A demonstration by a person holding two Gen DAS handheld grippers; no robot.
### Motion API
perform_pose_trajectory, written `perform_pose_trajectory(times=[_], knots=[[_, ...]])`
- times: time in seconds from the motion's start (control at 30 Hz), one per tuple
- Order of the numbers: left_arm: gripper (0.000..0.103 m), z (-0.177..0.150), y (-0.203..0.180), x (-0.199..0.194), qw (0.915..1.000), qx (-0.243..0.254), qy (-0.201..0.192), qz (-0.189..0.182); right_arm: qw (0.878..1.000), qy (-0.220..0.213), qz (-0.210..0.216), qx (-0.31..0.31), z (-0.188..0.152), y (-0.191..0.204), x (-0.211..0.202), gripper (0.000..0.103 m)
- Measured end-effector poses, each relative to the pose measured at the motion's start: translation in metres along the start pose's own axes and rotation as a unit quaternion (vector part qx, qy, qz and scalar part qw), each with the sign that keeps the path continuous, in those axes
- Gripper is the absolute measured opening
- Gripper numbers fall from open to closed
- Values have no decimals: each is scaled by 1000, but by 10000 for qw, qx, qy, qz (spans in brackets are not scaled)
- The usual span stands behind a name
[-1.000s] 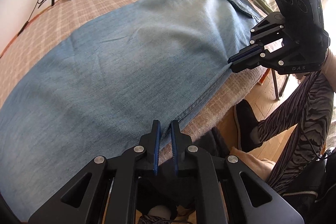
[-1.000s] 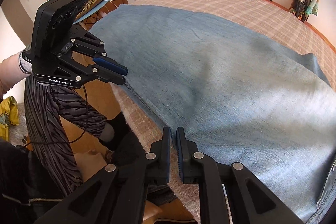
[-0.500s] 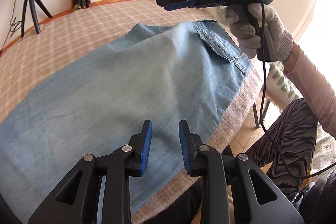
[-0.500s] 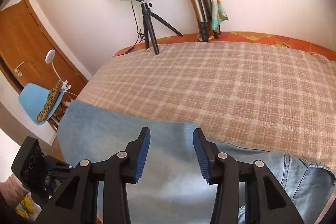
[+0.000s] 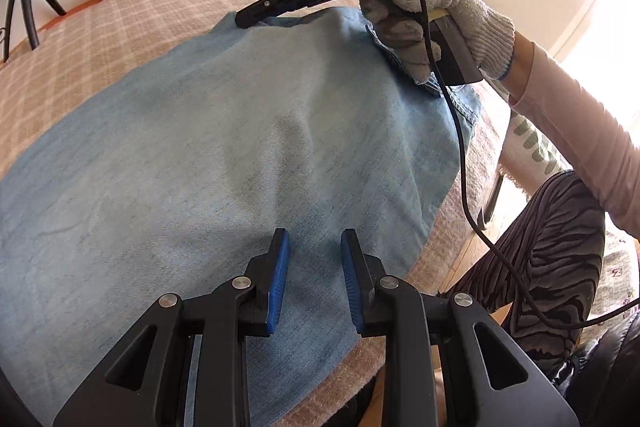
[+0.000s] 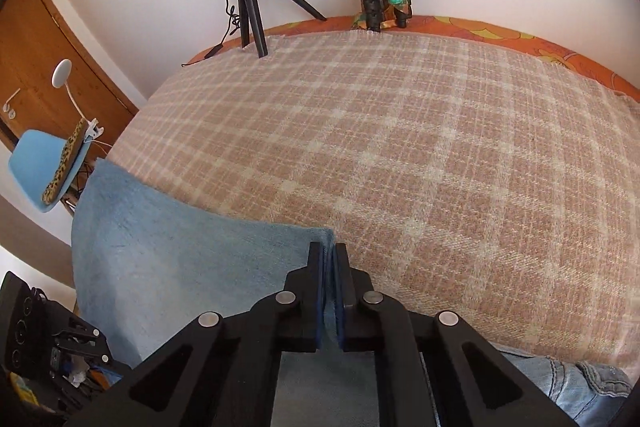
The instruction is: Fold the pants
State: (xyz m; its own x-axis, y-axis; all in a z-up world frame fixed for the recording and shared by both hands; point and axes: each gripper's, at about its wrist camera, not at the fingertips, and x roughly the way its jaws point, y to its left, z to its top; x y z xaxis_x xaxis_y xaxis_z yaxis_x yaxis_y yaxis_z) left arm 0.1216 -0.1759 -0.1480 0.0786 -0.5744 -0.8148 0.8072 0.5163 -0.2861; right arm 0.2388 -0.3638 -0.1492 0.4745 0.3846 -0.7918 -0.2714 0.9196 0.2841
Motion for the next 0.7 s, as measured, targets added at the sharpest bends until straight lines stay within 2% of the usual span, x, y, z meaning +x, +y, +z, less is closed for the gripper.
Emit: perform_pose_trajectory(times=[0.03,0.1,0.13,0.2,0.27,0.3,0.43,0.5,0.57,0.63,0.7], knots=[[24,0,0,0,10000,21,5,9,9996,-233,-158,18,5,0,-5,0],[24,-1,-2,1,10000,68,-7,45,9943,-708,-789,139,16,-3,-13,0],[24,-1,-4,1,9999,90,-13,64,9930,-785,-836,284,20,-8,-16,4],[24,-1,-6,1,9999,98,-16,70,9952,-574,-290,739,25,-23,-18,8],[24,-1,-5,1,10000,84,-9,53,9933,-747,-441,765,21,-29,-34,29],[24,-1,-5,1,10000,83,-12,50,9923,-791,-561,770,18,-34,-44,33],[24,-2,-4,1,9999,125,-8,71,9846,-1014,-702,1242,-12,-72,-90,41],[24,-2,-5,1,9999,134,-8,78,9775,-1114,-957,1515,-33,-96,-114,54],[24,-1,-5,2,9999,126,-9,68,9689,-1259,-1026,1869,-58,-122,-136,77],[24,0,-4,2,9999,97,-16,39,9623,-1315,-813,2237,-82,-147,-149,83],[24,0,-2,3,10000,62,-33,-1,9585,-1270,-667,2464,-100,-166,-151,83]])
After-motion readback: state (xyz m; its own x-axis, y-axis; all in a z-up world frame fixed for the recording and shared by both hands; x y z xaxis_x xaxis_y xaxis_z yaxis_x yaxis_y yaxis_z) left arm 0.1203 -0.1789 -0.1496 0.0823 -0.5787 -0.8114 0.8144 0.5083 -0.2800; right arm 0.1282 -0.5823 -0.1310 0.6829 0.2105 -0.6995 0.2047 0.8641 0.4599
